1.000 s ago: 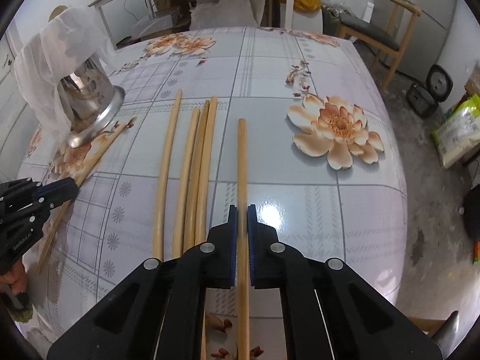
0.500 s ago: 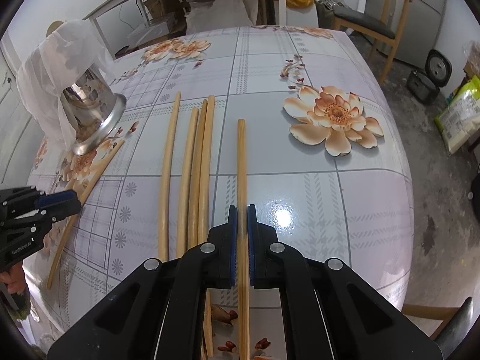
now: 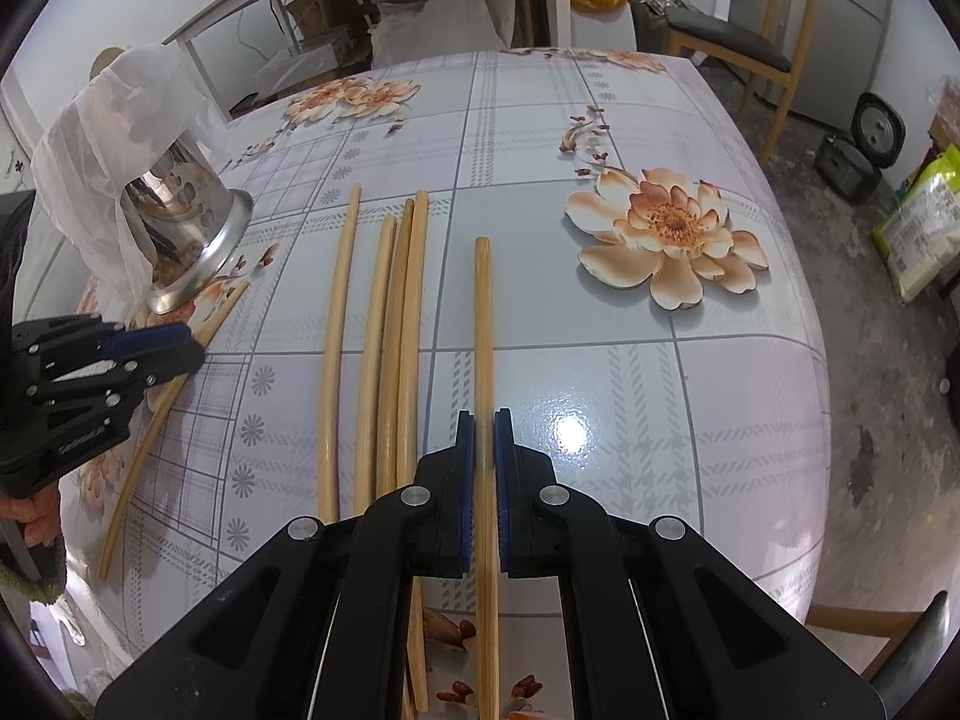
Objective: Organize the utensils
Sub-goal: 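Lift the held wooden sticks off the table with both tools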
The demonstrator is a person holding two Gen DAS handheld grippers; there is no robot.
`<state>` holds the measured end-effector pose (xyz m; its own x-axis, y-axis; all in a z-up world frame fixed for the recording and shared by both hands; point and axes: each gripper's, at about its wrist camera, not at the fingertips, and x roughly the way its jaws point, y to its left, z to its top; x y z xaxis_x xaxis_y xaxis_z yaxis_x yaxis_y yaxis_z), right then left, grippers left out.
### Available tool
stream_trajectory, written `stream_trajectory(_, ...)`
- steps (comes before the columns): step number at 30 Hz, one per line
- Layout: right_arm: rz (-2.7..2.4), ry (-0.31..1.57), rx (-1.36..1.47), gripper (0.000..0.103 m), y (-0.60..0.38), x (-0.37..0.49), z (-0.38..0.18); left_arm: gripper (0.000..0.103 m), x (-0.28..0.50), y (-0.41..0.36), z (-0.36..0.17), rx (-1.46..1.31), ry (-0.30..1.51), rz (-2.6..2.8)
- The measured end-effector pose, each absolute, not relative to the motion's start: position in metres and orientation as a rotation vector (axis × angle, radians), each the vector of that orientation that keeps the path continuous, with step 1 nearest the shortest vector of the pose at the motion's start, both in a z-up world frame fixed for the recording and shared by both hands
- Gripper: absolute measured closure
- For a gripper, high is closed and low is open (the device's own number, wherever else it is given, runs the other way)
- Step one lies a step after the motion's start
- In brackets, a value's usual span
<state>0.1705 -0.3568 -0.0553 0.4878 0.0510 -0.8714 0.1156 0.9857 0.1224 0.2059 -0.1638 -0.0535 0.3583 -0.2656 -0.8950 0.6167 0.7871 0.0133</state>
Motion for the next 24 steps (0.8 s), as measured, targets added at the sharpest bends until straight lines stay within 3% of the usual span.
stream_trajectory(19,-0.045,1.109,0.096,0.097,-0.350,0.187,-0.053,0.085,0.215,-0.175,-0.056,0.412,1.051,-0.578)
stream_trajectory(24,-0.061,1.101,0.084,0.098,-0.348,0.189,-0.053,0.089,0.214,-0.178,-0.057,0.420,1.039,-0.585)
